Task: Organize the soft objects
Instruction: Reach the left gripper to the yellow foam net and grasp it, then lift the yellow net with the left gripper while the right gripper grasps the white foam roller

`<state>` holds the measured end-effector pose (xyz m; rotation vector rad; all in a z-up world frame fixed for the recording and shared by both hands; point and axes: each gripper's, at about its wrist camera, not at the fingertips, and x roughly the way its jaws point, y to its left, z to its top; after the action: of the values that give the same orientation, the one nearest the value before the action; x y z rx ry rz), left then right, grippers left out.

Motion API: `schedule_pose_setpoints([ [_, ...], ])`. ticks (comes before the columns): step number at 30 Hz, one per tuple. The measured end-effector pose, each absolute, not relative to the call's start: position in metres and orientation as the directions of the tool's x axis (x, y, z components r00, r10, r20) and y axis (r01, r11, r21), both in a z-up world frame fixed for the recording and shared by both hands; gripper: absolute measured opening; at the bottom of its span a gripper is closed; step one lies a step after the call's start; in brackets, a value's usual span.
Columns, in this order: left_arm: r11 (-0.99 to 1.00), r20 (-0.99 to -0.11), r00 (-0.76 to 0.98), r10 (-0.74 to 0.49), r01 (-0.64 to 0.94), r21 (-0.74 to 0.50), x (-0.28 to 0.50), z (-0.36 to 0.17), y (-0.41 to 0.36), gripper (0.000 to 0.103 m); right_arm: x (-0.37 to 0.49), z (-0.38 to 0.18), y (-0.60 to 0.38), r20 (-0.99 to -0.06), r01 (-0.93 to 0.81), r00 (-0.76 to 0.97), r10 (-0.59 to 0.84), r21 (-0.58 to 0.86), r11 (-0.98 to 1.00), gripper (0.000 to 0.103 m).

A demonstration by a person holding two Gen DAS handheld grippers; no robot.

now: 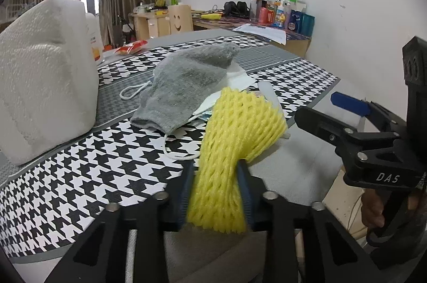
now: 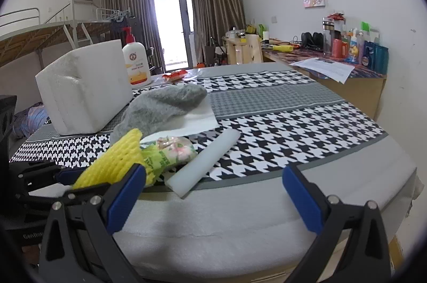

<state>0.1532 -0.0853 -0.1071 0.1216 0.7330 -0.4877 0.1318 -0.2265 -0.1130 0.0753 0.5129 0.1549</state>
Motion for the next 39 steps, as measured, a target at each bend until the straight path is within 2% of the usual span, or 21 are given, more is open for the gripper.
schedule_pose_setpoints([
  [3, 0.879, -0.659, 0.631, -0.409, 0.465, -0.101, 0.152, -0.104, -0.076, 0.023, 0.134, -0.114, -0.224, -0.491, -0.13, 0.855, 0.169, 0.112, 0.985, 0.103],
  [20, 0.914, -0.585, 0.714, -0.385, 0.384, -0.133, 0.14, -0.088, -0.021, 0.022, 0.151, -0.12, -0.2, -0.567, -0.065, 0.821, 0.073, 0.035, 0.997, 0.103],
  [26, 0.91, -0.581, 0.712, -0.395, 0.388, -0.145, 0.138, -0.089, -0.017, 0.022, 0.156, -0.126, -0.198, -0.606, -0.017, 0.796, 0.008, -0.009, 1.0, 0.094],
  [32, 0.913, -0.574, 0.717, -0.395, 0.379, -0.154, 0.135, -0.086, -0.007, 0.022, 0.162, -0.128, -0.19, -0.627, -0.03, 0.779, 0.006, -0.027, 0.999, 0.083],
  [39, 0.914, -0.569, 0.722, -0.393, 0.375, -0.154, 0.128, -0.085, -0.001, 0.022, 0.165, -0.127, -0.19, -0.639, -0.034, 0.769, 0.016, -0.016, 0.999, 0.064],
])
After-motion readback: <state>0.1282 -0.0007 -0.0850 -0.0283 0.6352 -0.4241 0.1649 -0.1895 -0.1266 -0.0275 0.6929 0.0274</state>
